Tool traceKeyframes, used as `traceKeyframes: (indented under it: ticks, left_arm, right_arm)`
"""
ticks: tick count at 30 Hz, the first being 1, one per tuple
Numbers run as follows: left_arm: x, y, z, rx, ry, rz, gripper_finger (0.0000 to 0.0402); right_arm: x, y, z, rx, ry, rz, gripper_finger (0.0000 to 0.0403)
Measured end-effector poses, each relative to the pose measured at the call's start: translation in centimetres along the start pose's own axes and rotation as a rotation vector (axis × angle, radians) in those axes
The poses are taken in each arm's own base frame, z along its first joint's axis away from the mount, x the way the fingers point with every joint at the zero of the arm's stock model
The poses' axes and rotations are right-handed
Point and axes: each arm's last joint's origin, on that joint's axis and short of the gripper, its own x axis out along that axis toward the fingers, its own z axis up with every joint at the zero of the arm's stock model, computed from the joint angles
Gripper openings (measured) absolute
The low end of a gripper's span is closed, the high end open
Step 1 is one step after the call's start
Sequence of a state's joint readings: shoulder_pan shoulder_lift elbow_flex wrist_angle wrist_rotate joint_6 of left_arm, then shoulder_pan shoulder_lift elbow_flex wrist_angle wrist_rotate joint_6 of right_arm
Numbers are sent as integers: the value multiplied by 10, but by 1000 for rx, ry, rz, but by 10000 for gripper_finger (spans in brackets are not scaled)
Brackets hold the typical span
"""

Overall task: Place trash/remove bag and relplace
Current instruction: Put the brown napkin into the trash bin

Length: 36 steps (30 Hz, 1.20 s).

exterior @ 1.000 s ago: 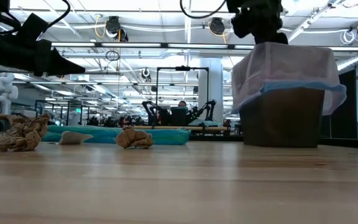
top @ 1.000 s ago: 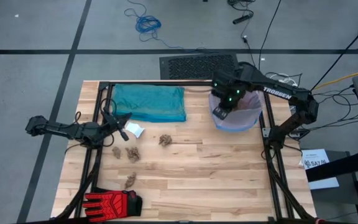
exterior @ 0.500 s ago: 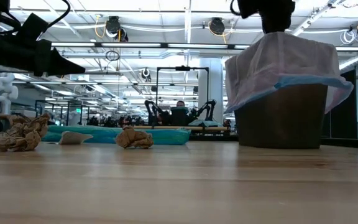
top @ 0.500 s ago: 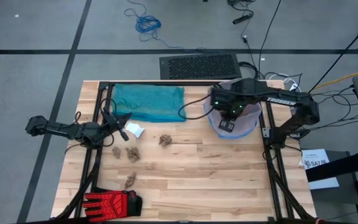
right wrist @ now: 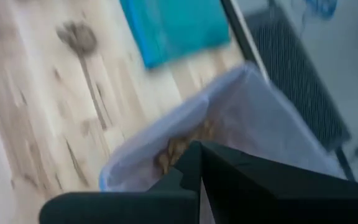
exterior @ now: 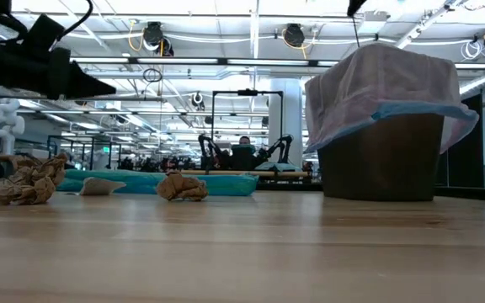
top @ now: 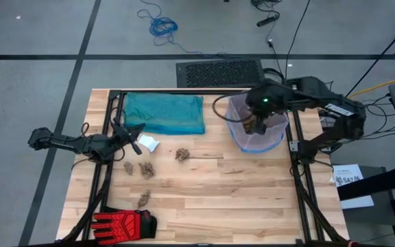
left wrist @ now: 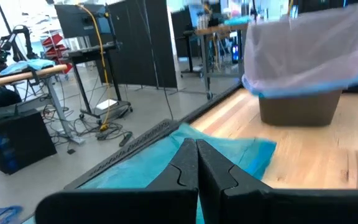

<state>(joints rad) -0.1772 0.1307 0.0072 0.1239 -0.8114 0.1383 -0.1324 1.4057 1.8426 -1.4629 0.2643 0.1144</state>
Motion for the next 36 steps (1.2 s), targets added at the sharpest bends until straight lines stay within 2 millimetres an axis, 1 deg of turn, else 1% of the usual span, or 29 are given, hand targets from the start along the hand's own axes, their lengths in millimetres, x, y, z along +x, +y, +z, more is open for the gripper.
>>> traceKeyframes:
  ticks: [4,6,9,11,13,16,18,20,23,26,29,31,34,36]
  left_arm:
    - [-1,3,13,-113,-106,15,0]
    - [-2,5,22,-196,-174,23,0]
    - [-4,8,31,-378,-257,12,0]
    - [-7,12,40,-432,-336,-9,0]
    - [-9,11,51,-383,-388,-115,0]
    - [-13,9,74,-281,-472,-367,0]
    - [-14,8,88,-247,-474,-459,0]
    - [-10,6,101,-213,-432,-482,0]
    - [0,-3,120,-120,-318,-499,0]
    - [15,-15,138,-20,-148,-498,0]
    - [32,-30,150,54,52,-489,0]
    - [40,-37,160,71,171,-489,0]
    - [48,-45,167,104,361,-482,0]
    - [53,-48,173,102,433,-472,0]
  right_arm:
    - [-16,-1,1,-35,-137,20,0]
    - [-22,-1,3,-53,-196,27,0]
    - [-27,0,5,-74,-255,34,0]
    - [-28,1,6,-92,-270,36,0]
    - [-27,2,7,-111,-280,36,0]
    - [-25,3,10,-138,-285,37,0]
    - [-23,4,11,-152,-277,36,0]
    - [-21,4,12,-163,-275,35,0]
    - [-16,7,15,-185,-286,56,0]
    - [-3,14,20,-231,-329,117,0]
    - [16,28,19,-295,-367,161,0]
    - [31,39,17,-340,-408,171,0]
    - [57,60,7,-377,-457,200,0]
    - [73,77,-3,-395,-511,230,0]
